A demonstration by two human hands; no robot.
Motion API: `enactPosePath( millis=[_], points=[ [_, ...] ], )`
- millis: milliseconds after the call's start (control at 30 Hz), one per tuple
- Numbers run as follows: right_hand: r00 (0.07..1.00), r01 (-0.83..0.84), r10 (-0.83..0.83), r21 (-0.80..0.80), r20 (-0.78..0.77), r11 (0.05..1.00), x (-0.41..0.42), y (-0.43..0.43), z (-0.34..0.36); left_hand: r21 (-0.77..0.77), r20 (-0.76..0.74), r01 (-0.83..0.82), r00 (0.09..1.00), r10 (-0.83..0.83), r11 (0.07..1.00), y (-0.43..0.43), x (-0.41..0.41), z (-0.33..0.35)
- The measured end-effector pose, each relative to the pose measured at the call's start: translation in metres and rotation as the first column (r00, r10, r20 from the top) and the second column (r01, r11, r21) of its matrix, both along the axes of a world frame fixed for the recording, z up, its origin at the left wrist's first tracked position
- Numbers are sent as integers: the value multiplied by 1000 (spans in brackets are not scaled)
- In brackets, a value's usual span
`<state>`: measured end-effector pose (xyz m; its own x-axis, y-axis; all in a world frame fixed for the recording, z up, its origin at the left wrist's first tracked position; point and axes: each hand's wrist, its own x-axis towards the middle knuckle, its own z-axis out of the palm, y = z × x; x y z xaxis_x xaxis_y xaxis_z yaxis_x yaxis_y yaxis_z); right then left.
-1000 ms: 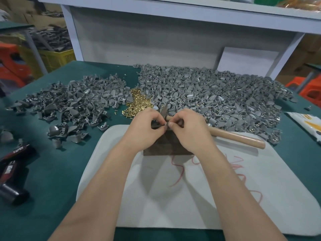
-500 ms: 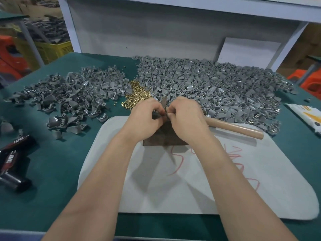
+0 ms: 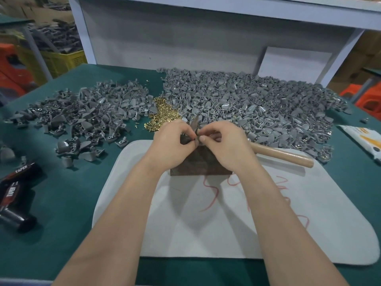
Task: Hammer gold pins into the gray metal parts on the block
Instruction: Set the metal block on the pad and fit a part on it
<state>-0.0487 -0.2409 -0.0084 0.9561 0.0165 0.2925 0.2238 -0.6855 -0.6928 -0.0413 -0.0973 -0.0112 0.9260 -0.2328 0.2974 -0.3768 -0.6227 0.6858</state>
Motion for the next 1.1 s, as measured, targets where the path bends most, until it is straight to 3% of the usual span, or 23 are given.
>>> enactPosePath(
  millis=[133, 367, 633, 967, 1100],
  points=[
    [999, 9, -6, -70, 52, 998, -2, 2, -1, 2, 4, 4, 1000, -4, 1000, 0, 0, 0],
    [999, 35, -36, -47, -4, 998, 0, 2, 1, 15, -2, -7, 1000, 7, 1000, 0, 1, -1],
    [998, 53, -57, -135, -24, 989, 1, 3, 7, 32, 8, -10, 1000, 9, 999, -1, 1, 0],
    [1000, 26, -25, -80, 8, 996, -2, 1, 3, 42, 8, -15, 1000, 15, 999, -1, -2, 2],
    [976, 216, -215, -52, 20, 975, 5, -30, 10, 43, -17, -26, 999, 27, 999, 0, -1, 2]
  ],
)
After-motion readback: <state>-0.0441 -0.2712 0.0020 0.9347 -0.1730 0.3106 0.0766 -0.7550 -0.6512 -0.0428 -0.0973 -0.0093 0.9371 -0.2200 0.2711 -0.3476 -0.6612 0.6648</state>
